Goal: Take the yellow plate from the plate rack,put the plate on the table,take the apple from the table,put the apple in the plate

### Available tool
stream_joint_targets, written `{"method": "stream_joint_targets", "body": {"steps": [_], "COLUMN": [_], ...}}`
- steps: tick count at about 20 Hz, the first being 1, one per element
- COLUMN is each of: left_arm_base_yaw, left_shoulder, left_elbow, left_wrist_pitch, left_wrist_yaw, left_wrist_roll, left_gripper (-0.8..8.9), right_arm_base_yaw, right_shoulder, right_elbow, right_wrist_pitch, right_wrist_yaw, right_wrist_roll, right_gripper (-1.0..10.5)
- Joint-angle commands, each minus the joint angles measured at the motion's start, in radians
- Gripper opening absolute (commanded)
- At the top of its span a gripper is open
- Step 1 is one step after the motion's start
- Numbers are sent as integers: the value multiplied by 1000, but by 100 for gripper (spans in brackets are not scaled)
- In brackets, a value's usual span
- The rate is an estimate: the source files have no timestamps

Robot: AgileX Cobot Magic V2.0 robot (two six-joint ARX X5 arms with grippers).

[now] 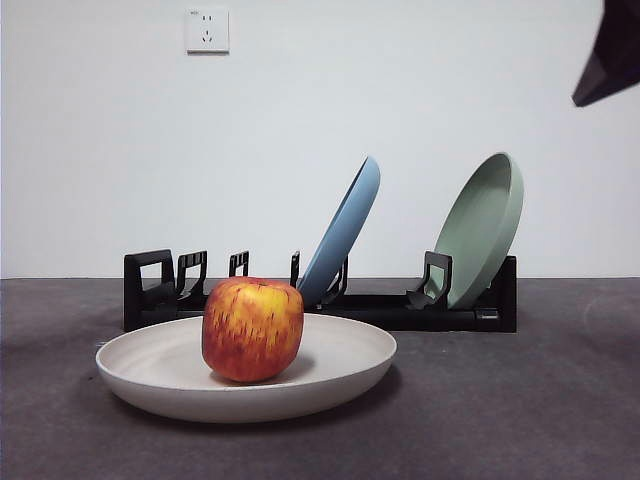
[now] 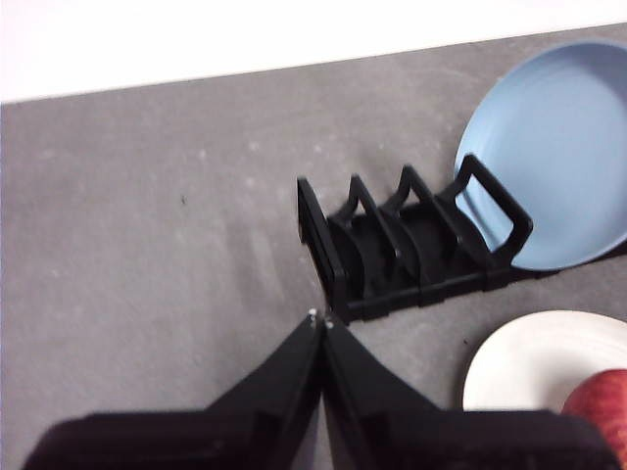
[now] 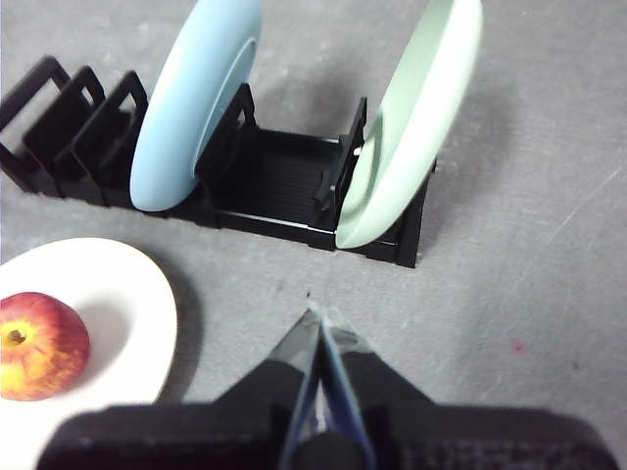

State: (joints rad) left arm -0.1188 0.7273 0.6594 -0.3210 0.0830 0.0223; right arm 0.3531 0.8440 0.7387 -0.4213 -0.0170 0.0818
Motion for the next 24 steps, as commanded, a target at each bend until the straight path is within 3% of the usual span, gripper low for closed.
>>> {"method": "stream_joint_targets", "body": {"steps": [1,7,12,21,23,24], "left_arm_base_yaw": [3,3,3,-4,-4,-4], "left_shoulder": [-48,-130,-121,-132,-218,-259], "left_elbow": [-103,-208,-208,-208,-208,-208], "left_wrist_pitch": [64,118,91,76,42,19], "left_wrist_yaw": [1,1,0,-2,-55,-58], "left_wrist_roll": [-57,-87,-108,-105,24,36], "left_gripper": [-9,-9,-3,-3,-3,-3], "right_arm_base_yaw": [3,3,2,1,2,1], "right_shoulder": [-109,-287,-278,-277,-277,-277], "right_elbow": [-112,-209,-208,-208,-208,-208], "right_wrist_pitch": [60,76,103,95,95,95], "right_wrist_yaw": [29,53,49,50,50,50], "right_wrist_roll": [43,61,209,209,208,209], "right_gripper": [-17,-16,1,1,1,1]}}
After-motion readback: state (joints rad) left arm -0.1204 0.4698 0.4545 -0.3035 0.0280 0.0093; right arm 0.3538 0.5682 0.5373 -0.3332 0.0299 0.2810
